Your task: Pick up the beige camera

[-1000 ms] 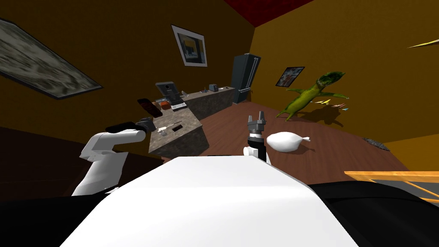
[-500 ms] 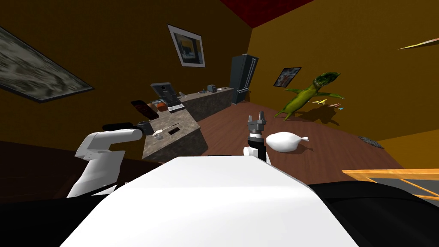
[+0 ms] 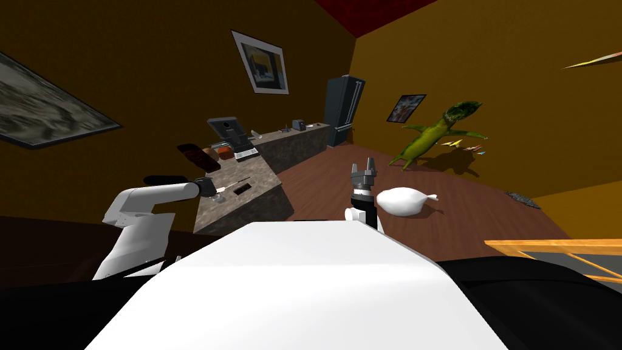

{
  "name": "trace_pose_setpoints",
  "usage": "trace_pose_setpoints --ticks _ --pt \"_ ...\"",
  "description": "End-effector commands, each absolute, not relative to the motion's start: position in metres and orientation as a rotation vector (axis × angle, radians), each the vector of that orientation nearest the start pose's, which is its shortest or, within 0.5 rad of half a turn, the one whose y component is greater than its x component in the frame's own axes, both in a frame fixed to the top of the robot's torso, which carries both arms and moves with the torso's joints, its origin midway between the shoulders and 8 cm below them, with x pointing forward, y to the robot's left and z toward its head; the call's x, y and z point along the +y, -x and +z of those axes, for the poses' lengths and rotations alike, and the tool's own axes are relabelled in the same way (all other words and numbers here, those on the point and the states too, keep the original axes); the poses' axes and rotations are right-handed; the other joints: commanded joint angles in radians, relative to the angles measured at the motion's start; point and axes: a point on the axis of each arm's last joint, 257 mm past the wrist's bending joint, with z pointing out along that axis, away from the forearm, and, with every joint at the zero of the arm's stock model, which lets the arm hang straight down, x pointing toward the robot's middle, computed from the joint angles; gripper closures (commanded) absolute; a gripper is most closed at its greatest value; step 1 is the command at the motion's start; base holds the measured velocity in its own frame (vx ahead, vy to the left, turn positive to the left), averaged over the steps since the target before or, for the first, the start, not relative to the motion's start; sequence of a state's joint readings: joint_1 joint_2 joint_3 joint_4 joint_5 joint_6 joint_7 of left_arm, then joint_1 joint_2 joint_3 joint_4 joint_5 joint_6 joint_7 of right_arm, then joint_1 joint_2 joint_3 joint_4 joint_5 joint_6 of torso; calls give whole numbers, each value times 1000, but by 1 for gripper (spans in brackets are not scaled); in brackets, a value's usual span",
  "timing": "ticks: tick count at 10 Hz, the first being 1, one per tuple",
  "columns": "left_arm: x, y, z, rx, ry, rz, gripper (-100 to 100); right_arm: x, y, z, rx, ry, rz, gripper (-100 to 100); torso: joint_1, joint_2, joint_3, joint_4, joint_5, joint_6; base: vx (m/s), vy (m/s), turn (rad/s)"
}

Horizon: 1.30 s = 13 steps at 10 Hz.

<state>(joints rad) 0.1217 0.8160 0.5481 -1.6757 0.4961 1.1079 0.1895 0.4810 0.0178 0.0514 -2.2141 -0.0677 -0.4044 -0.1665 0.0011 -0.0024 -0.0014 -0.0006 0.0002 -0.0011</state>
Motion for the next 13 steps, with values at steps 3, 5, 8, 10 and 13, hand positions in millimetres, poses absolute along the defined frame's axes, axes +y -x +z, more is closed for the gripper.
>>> trace_pose_setpoints --ticks 3,5,8,10,13 --pt "671 -352 -215 1142 2091 -298 -100 -272 -374 -19 600 -908 1519 0 0 -2 -1 0 0 0 71 -3 -27" --pt "673 -336 -230 1124 2184 -264 -100 -272 -374 -19 600 -908 1519 0 0 -1 -1 0 0 0 83 1 -40" --pt "672 -317 -248 1108 2288 -219 -100 -272 -374 -19 600 -908 1519 0 -1 -1 -1 0 0 0 72 -10 -22" --pt "671 -303 -260 1085 2366 -195 -100 -272 -374 -19 600 -908 1519 0 0 0 0 0 0 0 64 7 -18" --pt "666 -285 -274 1069 2461 -152 -100 -272 -374 -19 600 -908 1519 0 0 0 0 0 0 0 66 3 -25"
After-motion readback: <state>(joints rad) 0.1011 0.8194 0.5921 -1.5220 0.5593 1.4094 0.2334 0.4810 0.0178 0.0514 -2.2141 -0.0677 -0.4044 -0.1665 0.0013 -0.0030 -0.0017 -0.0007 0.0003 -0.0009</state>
